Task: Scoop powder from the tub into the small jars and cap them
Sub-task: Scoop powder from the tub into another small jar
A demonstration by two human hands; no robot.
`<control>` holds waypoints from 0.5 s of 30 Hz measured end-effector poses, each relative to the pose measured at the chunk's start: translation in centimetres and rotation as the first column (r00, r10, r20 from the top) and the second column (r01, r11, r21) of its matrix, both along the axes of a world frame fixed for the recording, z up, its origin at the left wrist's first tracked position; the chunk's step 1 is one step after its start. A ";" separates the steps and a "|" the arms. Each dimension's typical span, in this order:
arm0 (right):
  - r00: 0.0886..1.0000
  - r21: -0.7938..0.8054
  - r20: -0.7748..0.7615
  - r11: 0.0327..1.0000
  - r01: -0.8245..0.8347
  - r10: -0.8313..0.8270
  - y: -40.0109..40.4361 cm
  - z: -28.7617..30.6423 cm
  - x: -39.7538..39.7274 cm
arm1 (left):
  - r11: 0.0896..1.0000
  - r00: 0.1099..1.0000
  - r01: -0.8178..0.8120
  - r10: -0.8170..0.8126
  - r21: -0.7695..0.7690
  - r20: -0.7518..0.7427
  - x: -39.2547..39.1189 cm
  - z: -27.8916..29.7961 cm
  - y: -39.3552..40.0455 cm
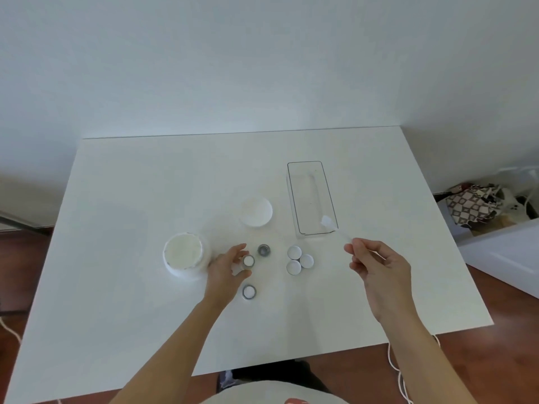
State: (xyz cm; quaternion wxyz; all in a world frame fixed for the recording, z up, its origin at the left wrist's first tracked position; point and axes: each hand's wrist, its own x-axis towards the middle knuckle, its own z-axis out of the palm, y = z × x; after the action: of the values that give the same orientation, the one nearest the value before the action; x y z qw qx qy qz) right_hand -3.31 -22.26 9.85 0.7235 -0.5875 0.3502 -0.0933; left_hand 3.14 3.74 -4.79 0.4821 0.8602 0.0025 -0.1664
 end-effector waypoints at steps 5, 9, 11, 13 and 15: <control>1.000 0.042 0.009 0.999 -0.001 0.000 0.1 0.5 0.1 | 0.994 0.998 0.063 -0.065 0.092 0.018 0.2 0.1 0.2; 1.000 0.114 0.002 0.993 0.011 -0.012 -0.2 0.9 0.1 | 0.992 0.994 0.110 -0.109 0.057 -0.025 0.9 1.1 -0.1; 1.000 0.168 -0.004 0.986 0.008 -0.007 -0.3 1.0 0.0 | 0.986 0.989 0.144 -0.146 0.080 0.014 1.5 1.4 -0.9; 1.000 0.209 -0.012 0.978 -0.017 0.020 -0.3 1.1 -0.1 | 0.966 0.978 0.201 -0.208 0.161 0.030 2.4 1.7 -2.1; 0.998 0.220 -0.022 0.974 -0.056 0.062 -0.3 1.0 -0.2 | 0.916 0.958 0.275 -0.287 0.291 -0.004 3.4 1.7 -3.1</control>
State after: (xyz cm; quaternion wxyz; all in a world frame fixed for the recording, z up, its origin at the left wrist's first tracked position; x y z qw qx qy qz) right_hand -3.56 -22.52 10.88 0.7812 -0.5157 0.3511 -0.0242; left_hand 6.51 0.62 -3.06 0.3225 0.9157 -0.1062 -0.2149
